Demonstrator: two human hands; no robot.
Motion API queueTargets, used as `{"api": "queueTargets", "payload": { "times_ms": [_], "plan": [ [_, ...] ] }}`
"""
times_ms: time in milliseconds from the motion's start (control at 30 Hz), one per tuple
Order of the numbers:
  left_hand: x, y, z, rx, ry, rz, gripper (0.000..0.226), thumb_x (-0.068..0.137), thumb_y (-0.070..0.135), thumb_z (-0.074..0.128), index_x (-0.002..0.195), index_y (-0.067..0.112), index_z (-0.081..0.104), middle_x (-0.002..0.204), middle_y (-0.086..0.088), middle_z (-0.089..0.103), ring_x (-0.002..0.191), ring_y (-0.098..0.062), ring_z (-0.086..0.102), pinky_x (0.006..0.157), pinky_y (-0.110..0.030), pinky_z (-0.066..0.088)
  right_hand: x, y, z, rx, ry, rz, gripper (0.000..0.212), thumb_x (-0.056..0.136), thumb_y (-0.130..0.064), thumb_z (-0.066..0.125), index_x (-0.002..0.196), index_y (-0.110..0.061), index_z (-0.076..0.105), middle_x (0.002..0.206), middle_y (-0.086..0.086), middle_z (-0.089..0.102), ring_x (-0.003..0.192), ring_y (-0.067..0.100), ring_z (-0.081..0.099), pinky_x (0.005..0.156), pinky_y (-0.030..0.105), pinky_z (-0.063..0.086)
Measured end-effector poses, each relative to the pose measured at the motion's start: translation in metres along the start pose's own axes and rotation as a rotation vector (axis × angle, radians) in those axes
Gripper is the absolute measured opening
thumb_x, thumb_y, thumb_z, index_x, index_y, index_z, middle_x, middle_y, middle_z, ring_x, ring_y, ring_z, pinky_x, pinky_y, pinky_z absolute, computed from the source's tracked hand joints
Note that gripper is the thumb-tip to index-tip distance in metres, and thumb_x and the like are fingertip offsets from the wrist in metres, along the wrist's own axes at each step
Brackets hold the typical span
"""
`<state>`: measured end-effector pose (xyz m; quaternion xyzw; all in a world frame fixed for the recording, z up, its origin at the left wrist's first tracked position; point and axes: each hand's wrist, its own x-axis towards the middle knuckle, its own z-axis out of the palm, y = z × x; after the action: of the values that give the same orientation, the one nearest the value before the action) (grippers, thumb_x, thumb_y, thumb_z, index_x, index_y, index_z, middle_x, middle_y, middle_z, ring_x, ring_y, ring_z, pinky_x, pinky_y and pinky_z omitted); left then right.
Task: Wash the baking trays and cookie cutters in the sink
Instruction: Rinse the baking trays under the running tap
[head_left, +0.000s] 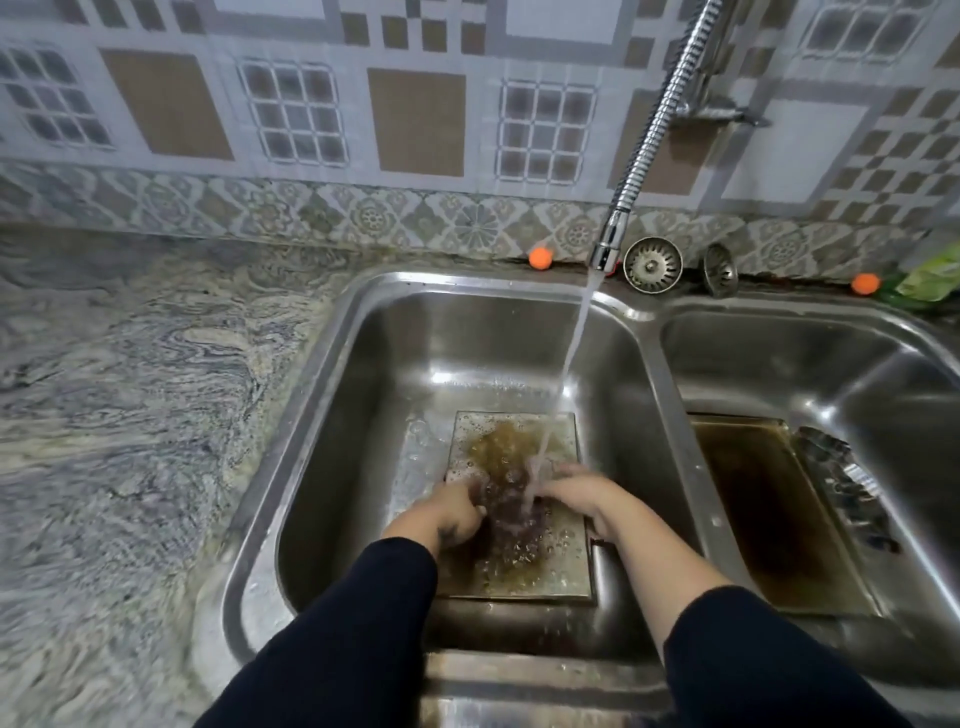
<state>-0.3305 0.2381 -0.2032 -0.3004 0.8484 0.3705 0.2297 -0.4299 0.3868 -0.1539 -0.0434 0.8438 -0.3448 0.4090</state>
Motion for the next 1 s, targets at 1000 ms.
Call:
{"api": "queueTargets", "payload": {
  "times_ms": [1000],
  "plan": [
    [-0.052,0.088,-0.051,0.179,0.230,0.434,0.057,0.101,0.053,0.015,0.154,0.032,0.013,0.161,0.012,0.006,0.149,-0.016,0.005,0.120,-0.050,0.007,-0.103,-0.045,-0.053,0.027,0.181,-0.384,0.059,0.095,-0.061,0.021,0.138,-0.031,0.048,0.145,0.001,0.046,0.135,0.022,0.040,0.098,0.029,0.030]
  ]
}}
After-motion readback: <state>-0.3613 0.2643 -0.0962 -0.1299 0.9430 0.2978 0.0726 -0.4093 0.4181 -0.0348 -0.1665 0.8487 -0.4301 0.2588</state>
